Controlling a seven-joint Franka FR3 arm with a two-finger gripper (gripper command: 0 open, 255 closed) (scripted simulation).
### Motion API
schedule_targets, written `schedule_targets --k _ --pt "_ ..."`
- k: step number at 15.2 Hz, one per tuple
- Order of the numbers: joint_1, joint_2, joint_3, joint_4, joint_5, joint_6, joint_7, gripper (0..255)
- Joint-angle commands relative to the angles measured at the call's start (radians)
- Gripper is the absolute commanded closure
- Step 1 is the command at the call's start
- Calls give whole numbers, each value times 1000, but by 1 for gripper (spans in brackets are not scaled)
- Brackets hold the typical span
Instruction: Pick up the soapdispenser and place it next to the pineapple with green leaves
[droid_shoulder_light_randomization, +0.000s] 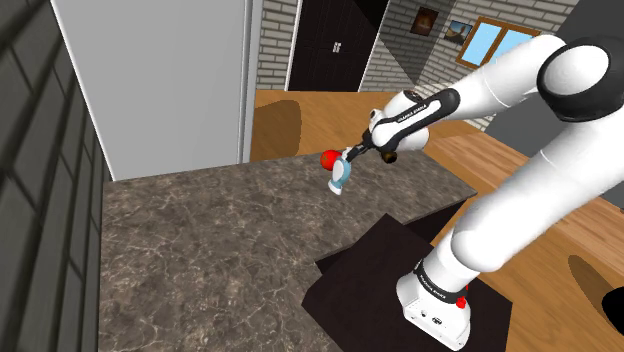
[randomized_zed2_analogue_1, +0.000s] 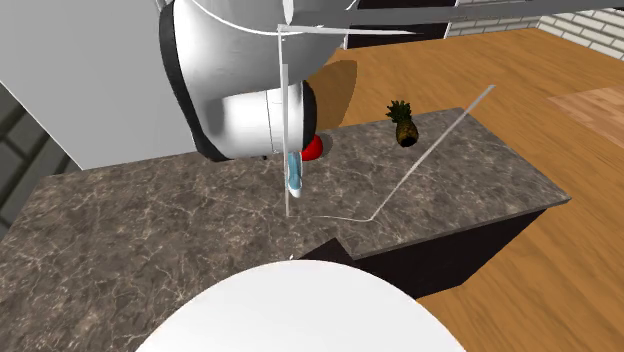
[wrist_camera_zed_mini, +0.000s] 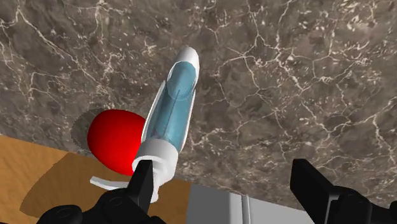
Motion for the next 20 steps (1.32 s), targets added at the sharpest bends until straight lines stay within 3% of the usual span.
schedule_targets --k 1,2,4,6,7,14,20 --pt "80 95 -68 26 215 86 -172 0" --pt "116 149 -76 56 434 111 -347 0" --pt "59 258 26 148 883 129 -721 0" --pt "-125 347 215 241 1140 149 -960 0" --pt "-166 351 255 245 1136 156 -961 0" --pt "-273 488 381 369 1359 190 -1181 0" --pt "-273 488 381 369 1359 190 -1181 0"
